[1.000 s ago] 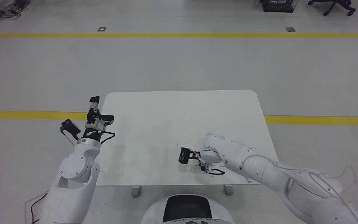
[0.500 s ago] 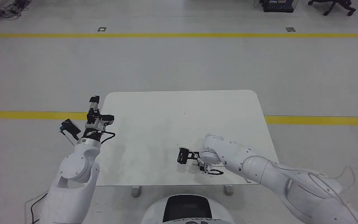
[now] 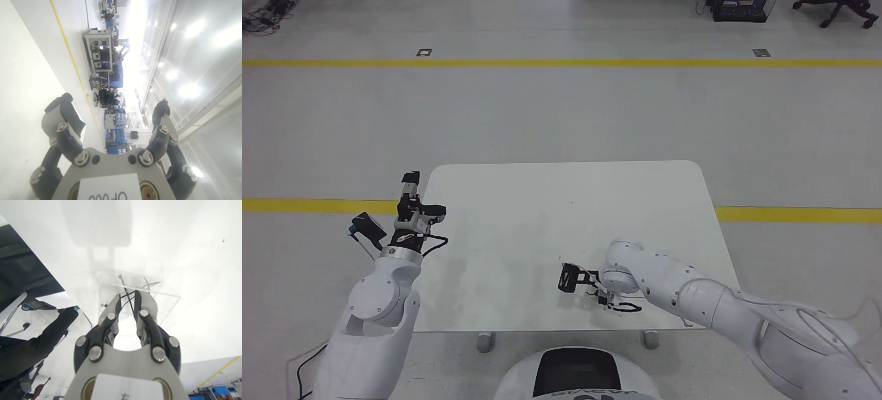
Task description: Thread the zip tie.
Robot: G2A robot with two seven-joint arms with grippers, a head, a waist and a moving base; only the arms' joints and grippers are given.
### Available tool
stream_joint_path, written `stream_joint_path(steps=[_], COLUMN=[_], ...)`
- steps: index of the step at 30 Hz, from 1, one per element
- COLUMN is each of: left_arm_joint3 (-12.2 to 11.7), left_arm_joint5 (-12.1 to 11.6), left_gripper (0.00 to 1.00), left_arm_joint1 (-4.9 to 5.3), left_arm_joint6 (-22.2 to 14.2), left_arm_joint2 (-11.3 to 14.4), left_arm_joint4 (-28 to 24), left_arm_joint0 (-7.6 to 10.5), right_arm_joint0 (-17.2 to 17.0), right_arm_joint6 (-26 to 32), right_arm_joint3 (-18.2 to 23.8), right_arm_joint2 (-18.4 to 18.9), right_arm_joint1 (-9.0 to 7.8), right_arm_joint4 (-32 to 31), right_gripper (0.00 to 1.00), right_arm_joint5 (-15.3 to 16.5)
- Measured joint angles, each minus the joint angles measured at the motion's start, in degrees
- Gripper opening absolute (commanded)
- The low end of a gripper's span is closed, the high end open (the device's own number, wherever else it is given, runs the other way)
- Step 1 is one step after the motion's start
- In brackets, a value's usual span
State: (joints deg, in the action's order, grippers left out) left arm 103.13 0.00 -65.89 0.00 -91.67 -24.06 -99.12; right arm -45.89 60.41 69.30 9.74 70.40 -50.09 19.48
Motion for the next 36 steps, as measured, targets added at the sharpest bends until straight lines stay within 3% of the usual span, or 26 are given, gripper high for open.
stream_joint_path(steps=[9, 25, 28, 36], left_arm_joint3=[0.00, 0.00, 0.00, 0.00], left_arm_joint5=[0.00, 0.00, 0.00, 0.00], left_gripper=[1.00, 1.00, 1.00, 1.00], left_arm_joint1=[0.00, 0.00, 0.00, 0.00], left_arm_joint6=[0.00, 0.00, 0.00, 0.00], left_arm_joint2=[0.00, 0.00, 0.00, 0.00], left_arm_joint4=[0.00, 0.00, 0.00, 0.00], left_arm_joint0=[0.00, 0.00, 0.00, 0.00], right_arm_joint0=[-0.15, 0.13, 0.18, 0.29], right_arm_joint6=[0.43, 1.76, 1.85, 1.85], right_arm_joint3=[0.12, -3.11, -3.58, -3.58], right_arm_joint2=[0.00, 0.00, 0.00, 0.00], right_arm_joint1=[-0.19, 1.11, 1.38, 1.65], right_arm_joint4=[1.08, 2.96, 3.09, 2.75], right_gripper=[0.16, 0.14, 0.00, 0.00], right_arm_joint5=[0.00, 0.00, 0.00, 0.00])
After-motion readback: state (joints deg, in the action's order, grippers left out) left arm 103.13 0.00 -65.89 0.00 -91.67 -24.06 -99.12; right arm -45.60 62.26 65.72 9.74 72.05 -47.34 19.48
